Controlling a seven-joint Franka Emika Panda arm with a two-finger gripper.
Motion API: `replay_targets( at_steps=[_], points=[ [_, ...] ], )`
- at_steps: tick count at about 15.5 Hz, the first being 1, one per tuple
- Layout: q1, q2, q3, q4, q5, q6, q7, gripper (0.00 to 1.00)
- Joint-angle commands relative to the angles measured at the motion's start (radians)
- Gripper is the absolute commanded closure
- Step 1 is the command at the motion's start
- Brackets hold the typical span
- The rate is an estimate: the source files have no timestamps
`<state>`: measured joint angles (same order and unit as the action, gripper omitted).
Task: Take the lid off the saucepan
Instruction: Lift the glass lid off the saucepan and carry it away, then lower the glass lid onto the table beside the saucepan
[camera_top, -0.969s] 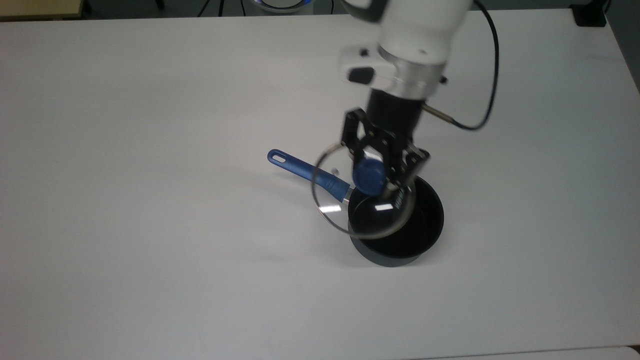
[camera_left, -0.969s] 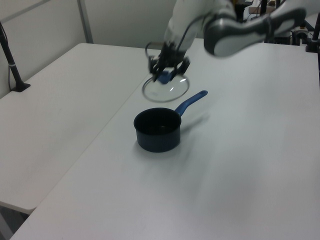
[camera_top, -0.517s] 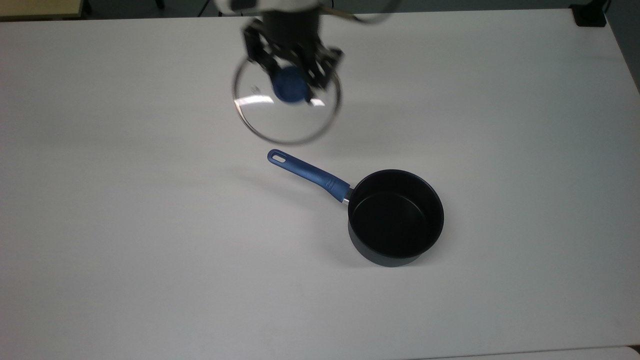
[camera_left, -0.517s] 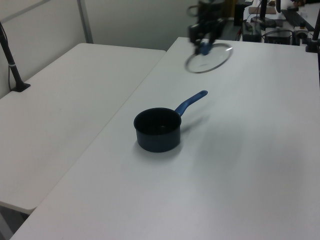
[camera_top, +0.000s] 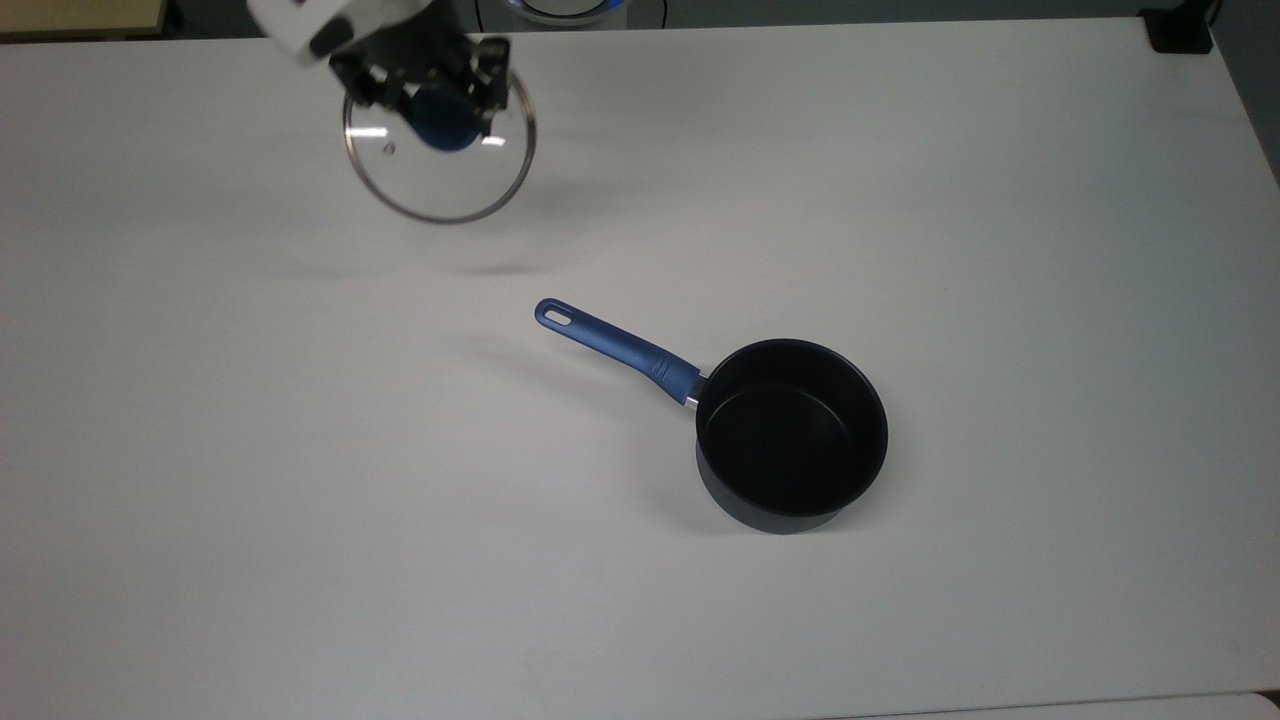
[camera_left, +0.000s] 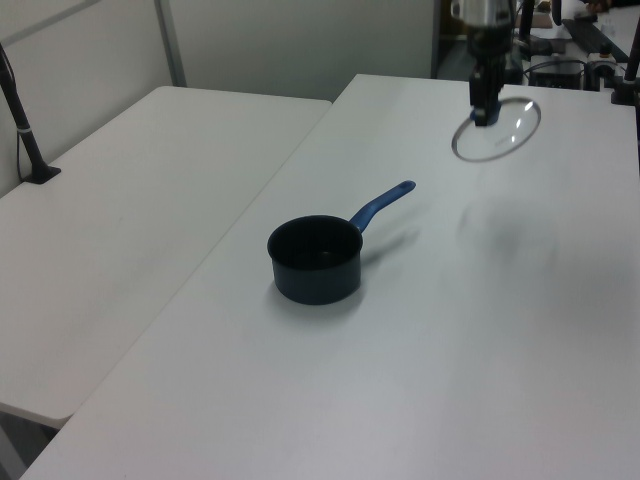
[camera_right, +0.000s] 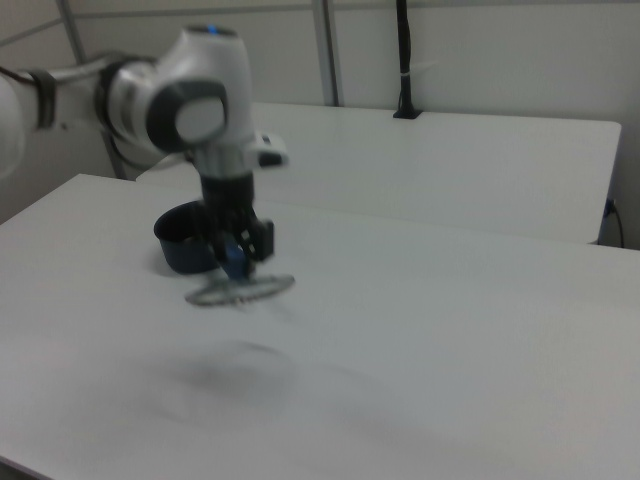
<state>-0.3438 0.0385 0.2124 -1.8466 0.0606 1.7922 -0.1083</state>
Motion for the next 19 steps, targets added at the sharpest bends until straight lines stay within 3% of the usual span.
replay_targets(
  at_steps=[1,3,9,10,12,14,16,19],
  points=[
    [-0.04,-0.04,-0.002,-0.247,0.027,0.253,-0.106,0.48],
    [-0.041,-0.029,-0.002,-0.321,0.033,0.35,-0.128,0.5],
    [-0.026,0.02,-0.002,-0.345,0.031,0.363,-0.12,0.5],
    [-0.026,0.027,-0.001,-0.345,0.03,0.363,-0.117,0.47],
    [-0.029,0.026,-0.002,-0.342,0.031,0.351,-0.113,0.23],
    [-0.034,0.021,-0.002,-0.335,0.031,0.322,-0.111,0.07],
    [-0.035,0.015,-0.002,-0.318,0.031,0.288,-0.087,0.0],
    [-0.03,0.014,-0.002,-0.228,0.03,0.204,0.001,0.0]
  ],
)
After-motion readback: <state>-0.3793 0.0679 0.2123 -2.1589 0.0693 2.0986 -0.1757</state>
